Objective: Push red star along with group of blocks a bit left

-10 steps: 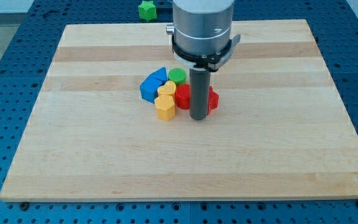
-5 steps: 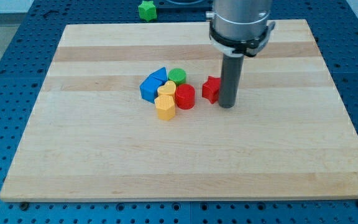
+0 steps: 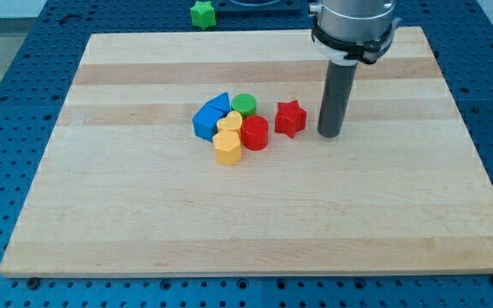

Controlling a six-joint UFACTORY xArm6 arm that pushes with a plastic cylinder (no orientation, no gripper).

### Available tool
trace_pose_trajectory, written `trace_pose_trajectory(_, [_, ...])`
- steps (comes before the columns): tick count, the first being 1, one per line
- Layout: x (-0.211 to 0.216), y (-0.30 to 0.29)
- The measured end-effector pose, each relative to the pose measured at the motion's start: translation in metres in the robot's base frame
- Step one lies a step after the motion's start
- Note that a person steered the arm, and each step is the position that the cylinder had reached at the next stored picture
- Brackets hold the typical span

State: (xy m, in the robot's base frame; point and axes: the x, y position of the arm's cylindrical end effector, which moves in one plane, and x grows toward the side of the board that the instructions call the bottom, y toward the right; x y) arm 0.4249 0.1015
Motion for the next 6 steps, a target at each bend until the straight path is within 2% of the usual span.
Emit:
trace_pose_trajectory(2, [-0.018,-0.027])
trace_pose_trajectory(5, [-0.018,-0.082])
trace_pose_trajectory(6, [0.003,-0.051])
